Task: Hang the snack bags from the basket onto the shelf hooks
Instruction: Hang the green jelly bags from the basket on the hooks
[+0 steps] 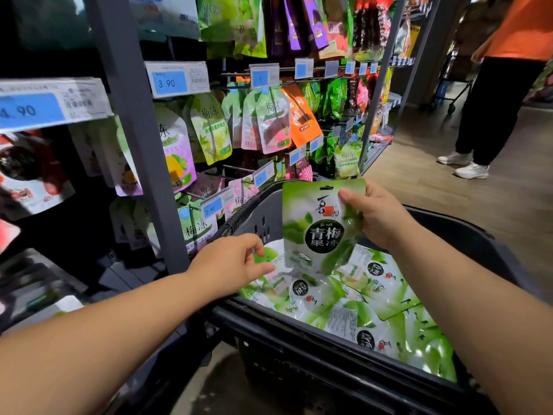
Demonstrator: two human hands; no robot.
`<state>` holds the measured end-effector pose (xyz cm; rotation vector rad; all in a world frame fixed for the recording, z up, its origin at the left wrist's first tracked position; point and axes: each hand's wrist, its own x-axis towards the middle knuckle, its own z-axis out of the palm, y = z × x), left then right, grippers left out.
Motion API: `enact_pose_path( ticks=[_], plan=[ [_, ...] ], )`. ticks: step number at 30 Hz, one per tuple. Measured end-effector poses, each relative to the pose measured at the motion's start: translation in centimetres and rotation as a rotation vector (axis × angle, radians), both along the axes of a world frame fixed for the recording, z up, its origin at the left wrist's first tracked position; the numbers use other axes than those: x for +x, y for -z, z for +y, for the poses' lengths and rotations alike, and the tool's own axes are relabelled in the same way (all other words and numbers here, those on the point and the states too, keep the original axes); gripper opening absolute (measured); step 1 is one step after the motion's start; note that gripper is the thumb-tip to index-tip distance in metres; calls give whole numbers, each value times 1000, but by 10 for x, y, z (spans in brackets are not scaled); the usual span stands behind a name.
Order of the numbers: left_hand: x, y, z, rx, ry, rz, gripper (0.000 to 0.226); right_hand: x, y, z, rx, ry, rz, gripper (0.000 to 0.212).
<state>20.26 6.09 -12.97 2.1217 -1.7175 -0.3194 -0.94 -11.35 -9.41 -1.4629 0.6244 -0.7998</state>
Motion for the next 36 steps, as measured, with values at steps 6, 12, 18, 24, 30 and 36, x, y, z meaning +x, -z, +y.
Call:
enact_pose_path(
  ticks=[6, 12, 18, 24, 30, 36],
  plan=[
    [-3, -3, 0, -23, -12, 202, 60, 28, -19, 29, 35, -50, -218, 10],
    [-4, -10, -6, -109, -66, 564, 66, 42, -28, 49, 63, -103, -319, 20],
    [-15, -6, -5, -34, 108, 917, 17, 46, -35, 59, 56, -49, -391, 12],
    [-16, -15, -5, -114, 113, 848, 16, 29, -28, 34, 58, -24, -119, 11],
    [-1, -9, 0, -244, -69, 576, 19, -32, 24, -33, -126, 173, 679, 34],
    [11, -2, 1, -324, -192, 461, 22, -84, 76, -60, -260, 195, 1360, 50]
  ],
)
